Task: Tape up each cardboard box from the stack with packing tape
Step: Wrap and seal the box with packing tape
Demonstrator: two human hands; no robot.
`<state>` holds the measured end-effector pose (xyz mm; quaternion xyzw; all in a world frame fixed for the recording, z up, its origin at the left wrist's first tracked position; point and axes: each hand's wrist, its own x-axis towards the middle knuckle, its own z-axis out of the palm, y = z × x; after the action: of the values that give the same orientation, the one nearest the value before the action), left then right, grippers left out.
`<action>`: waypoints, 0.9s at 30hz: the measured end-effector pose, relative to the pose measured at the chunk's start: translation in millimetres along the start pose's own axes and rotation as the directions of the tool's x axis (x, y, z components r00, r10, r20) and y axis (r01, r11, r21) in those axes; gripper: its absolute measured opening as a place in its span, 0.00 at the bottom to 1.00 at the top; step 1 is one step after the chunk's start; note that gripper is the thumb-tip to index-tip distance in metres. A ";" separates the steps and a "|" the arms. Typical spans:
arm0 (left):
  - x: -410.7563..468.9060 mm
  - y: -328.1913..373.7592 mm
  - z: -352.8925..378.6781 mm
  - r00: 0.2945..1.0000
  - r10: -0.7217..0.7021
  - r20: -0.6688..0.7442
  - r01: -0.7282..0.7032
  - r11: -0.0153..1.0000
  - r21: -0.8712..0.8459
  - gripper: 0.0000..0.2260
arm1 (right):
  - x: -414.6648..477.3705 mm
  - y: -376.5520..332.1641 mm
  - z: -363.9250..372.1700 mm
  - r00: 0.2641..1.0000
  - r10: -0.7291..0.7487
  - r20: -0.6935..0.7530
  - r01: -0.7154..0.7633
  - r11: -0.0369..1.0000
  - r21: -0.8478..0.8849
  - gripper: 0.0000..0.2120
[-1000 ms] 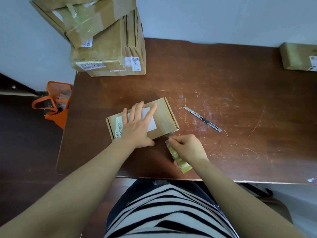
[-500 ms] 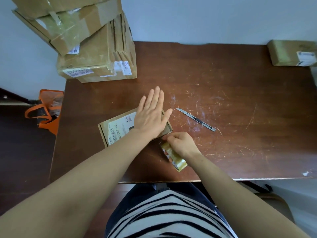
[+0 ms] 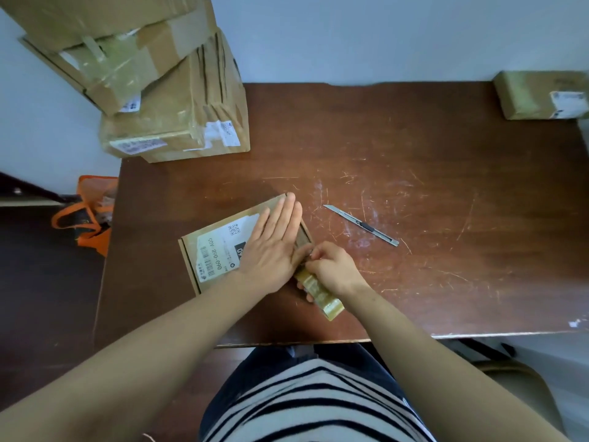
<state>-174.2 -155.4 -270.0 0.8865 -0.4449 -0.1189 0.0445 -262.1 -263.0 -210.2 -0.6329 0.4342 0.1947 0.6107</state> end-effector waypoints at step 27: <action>-12.1 -59.9 -99.4 0.770 0.067 0.635 0.356 0.781 -0.513 0.40 | -61.5 -62.5 -24.3 0.954 -0.298 0.037 0.281 0.930 0.238 0.06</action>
<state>-109.6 -112.5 -182.8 0.7669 -0.2973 -0.5436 0.1674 -253.4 -274.4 -120.4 -0.6076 0.3332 0.0739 0.7172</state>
